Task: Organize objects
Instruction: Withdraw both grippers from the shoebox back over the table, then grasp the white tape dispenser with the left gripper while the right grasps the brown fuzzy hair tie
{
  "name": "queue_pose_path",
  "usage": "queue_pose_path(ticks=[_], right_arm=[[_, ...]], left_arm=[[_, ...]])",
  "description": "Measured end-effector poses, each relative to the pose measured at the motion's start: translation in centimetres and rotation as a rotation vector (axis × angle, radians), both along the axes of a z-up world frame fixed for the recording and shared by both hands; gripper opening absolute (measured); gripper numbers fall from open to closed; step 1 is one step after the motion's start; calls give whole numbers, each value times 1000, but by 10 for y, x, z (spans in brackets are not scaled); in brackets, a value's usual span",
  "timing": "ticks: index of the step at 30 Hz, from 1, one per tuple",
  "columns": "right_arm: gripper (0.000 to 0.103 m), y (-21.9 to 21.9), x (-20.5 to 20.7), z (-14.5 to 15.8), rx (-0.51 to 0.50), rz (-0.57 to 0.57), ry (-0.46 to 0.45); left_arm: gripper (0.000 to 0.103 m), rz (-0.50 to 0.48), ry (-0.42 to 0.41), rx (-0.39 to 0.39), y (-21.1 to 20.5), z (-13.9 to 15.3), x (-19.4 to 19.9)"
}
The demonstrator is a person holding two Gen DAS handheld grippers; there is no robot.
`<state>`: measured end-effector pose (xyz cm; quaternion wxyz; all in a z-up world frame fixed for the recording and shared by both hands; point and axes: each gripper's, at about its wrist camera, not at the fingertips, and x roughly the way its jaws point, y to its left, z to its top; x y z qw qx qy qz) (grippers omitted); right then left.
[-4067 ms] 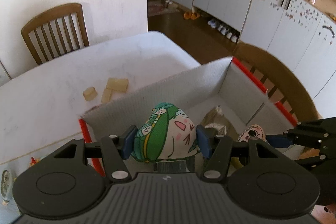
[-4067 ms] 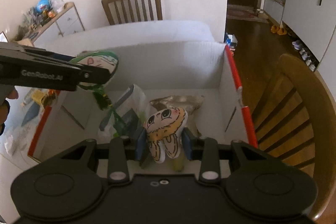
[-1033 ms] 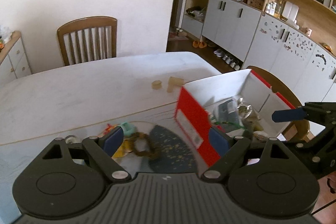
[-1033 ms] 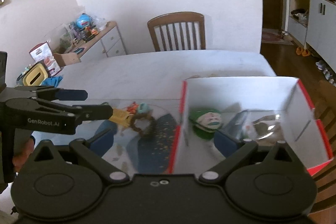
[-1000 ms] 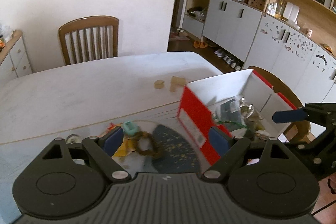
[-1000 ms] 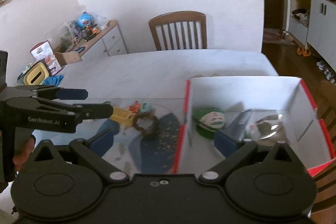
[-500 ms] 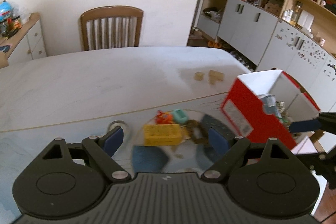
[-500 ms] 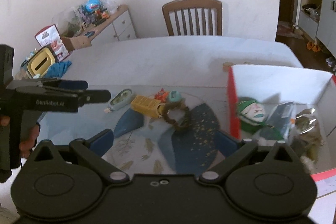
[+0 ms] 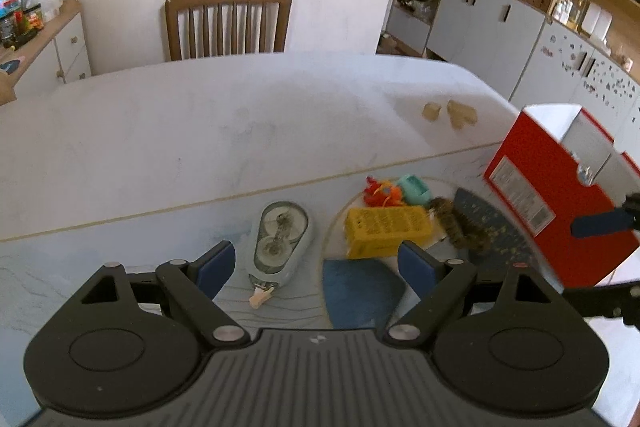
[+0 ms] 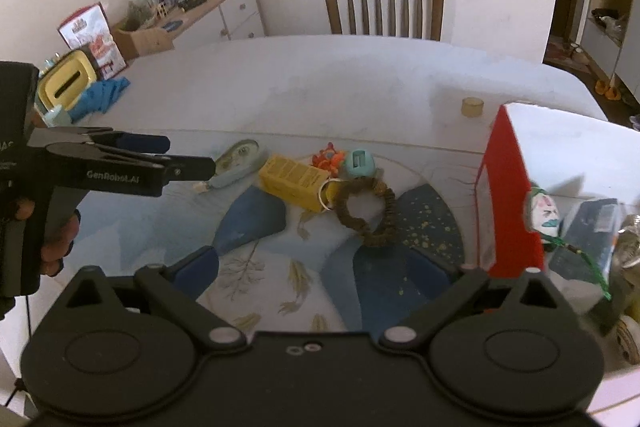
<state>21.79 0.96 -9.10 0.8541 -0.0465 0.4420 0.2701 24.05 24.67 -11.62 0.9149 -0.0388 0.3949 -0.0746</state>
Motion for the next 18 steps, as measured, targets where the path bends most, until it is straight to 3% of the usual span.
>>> queue_pose_path(ticks=[9,18], right_arm=[[87,16,25,-27,-110,15,7],[79,28,44,-43,-168,22,-4]], left_arm=[[89,-19,7,51,7,-31,23],[89,-37,-9,92,4,-45,34]])
